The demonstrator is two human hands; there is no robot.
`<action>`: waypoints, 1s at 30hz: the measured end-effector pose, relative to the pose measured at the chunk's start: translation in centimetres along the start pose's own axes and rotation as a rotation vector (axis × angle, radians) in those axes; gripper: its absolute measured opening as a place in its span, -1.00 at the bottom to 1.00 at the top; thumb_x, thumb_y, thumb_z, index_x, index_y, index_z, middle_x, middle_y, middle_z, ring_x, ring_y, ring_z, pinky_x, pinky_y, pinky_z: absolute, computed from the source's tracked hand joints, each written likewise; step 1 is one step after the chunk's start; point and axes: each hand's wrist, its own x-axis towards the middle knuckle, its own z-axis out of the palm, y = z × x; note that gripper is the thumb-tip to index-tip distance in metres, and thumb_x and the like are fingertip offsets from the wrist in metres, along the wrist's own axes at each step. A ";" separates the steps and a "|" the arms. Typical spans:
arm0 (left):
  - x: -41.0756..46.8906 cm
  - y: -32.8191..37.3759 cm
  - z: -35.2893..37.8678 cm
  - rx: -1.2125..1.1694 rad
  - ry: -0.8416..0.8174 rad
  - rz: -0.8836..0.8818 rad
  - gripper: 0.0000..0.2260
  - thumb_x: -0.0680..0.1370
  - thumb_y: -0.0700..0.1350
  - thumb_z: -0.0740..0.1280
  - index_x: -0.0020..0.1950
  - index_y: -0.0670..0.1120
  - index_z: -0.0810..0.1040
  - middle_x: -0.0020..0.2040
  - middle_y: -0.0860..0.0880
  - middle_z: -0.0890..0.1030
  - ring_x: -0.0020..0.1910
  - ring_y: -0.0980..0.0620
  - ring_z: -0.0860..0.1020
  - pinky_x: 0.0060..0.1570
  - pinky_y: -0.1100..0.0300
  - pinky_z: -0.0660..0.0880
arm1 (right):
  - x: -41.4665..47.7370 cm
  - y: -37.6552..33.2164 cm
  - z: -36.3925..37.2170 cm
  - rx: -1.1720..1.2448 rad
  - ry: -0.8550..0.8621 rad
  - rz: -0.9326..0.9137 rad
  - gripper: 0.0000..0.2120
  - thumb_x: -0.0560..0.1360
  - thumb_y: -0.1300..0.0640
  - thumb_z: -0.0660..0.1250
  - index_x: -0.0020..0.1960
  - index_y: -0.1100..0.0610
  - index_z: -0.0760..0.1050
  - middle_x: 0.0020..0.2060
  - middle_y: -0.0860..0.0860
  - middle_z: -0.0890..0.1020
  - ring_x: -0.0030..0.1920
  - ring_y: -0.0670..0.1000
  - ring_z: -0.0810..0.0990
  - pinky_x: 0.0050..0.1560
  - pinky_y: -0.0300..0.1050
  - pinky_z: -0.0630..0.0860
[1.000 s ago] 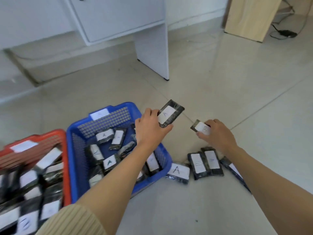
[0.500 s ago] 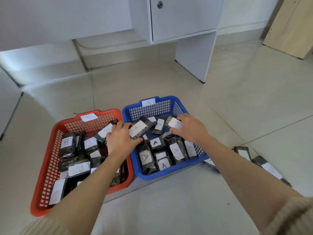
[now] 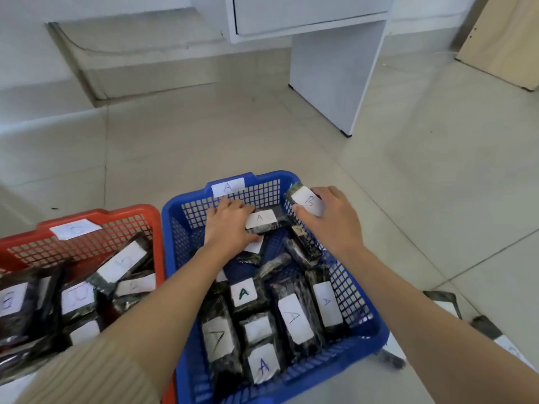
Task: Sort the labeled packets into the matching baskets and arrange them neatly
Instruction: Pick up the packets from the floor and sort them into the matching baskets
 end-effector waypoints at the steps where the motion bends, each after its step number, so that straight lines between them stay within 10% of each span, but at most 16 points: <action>1: 0.9 0.4 0.3 0.003 -0.021 -0.004 -0.42 0.43 0.19 0.38 0.39 0.04 0.36 0.30 0.01 0.43 0.33 -0.05 0.27 0.24 -0.01 0.25 | 0.1 0.2 0.2 -0.001 -0.003 -0.010 -0.56 0.45 -0.13 0.34 0.22 0.10 0.48 0.01 0.01 0.50 0.04 0.02 0.48 -0.08 -0.13 0.40; 12: 1.0 0.7 0.3 -0.025 0.059 -0.070 -0.40 0.42 0.23 0.37 0.37 -0.01 0.36 0.34 -0.02 0.36 0.34 -0.07 0.30 0.24 -0.02 0.29 | -0.2 -0.2 -0.3 -0.064 0.003 -0.104 -0.51 0.45 -0.12 0.35 0.27 0.12 0.47 0.03 0.05 0.53 0.05 0.09 0.50 0.05 0.00 0.46; 20: -10.6 -10.3 -3.5 0.023 0.514 -0.205 -0.72 0.50 0.04 0.20 0.01 -0.09 0.60 -0.05 -0.10 0.62 -0.04 -0.16 0.56 -0.07 -0.04 0.44 | -4.1 -8.3 2.4 -0.053 -0.239 -0.233 -0.52 0.47 -0.13 0.35 0.28 0.11 0.43 0.13 0.07 0.56 0.13 0.10 0.51 0.04 -0.05 0.42; 30: -21.3 -23.9 -4.6 -0.113 0.179 -0.859 -0.51 0.61 0.09 0.09 0.48 -0.10 0.16 0.37 -0.19 0.37 0.32 -0.22 0.36 0.24 -0.12 0.31 | -7.7 -22.9 10.6 -0.130 -0.414 -0.529 -0.50 0.53 -0.13 0.25 0.40 0.03 0.30 0.32 0.04 0.47 0.33 0.07 0.39 0.28 0.02 0.21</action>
